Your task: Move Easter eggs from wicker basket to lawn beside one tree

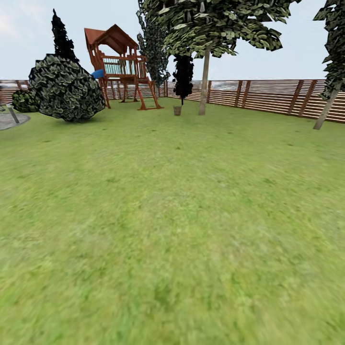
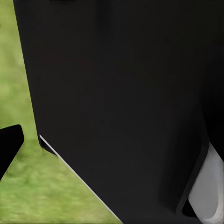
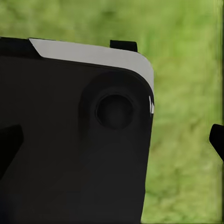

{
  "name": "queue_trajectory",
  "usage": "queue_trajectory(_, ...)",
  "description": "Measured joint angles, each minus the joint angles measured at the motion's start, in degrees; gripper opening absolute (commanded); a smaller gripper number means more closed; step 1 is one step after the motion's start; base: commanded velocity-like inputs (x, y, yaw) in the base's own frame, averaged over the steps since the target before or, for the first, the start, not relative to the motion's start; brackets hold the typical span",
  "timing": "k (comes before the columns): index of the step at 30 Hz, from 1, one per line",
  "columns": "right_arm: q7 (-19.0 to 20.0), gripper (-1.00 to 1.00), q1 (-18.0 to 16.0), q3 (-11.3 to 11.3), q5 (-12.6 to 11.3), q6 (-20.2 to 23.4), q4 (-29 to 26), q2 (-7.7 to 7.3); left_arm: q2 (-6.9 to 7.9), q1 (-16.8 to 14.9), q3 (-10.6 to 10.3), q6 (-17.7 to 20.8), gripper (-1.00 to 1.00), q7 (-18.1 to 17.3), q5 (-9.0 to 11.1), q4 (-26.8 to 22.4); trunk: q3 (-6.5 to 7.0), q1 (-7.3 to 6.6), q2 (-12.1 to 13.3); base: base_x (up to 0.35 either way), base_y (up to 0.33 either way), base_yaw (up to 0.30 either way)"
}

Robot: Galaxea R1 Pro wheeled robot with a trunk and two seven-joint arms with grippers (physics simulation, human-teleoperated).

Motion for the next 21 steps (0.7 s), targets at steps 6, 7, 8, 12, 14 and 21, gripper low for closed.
queue_trajectory(6, 0.0, 1.0, 0.0, 0.0, 0.0, 0.0, 0.0, 0.2, 0.0, 0.0, 0.0, 0.0, 1.0, 0.0, 0.0, 0.0, 0.0, 0.0, 0.0, 0.34, 0.0, 0.0)
queue_trajectory(7, 0.0, 1.0, 0.0, 0.0, 0.0, 0.0, 0.0, 0.15, 0.0, 0.0, 0.0, 0.0, 1.0, 0.0, 0.0, 0.0, 0.0, 0.0, 0.0, 0.34, 0.0, 0.0)
queue_trajectory(8, 0.0, 1.0, 0.0, 0.0, 0.0, 0.0, 0.0, 0.08, 0.0, 0.0, 0.0, 0.0, 1.0, 0.0, 0.0, 0.0, 0.0, 0.0, 0.0, 0.34, 0.0, 0.0)
queue_trajectory(12, 0.0, 1.0, 0.0, 0.0, 0.0, 0.0, 0.0, -0.06, 0.0, 0.0, 0.0, 0.0, 1.0, 0.0, 0.0, 0.0, 0.0, 0.0, 0.0, 0.34, 0.0, 0.0)
queue_trajectory(14, 0.0, 1.0, 0.0, 0.0, 0.1, 0.0, 0.0, 0.04, 0.0, 0.0, 0.0, 0.0, 1.0, 0.0, 0.0, 0.0, 0.0, 0.0, 0.0, 0.34, 0.0, 0.0)
queue_trajectory(21, 0.0, 1.0, 0.0, 0.0, 0.0, 0.0, 0.0, 0.06, 0.0, 0.0, 0.0, 0.0, 1.0, 0.0, 0.0, 0.0, 0.0, 0.0, 0.0, 0.34, 0.0, 0.0)
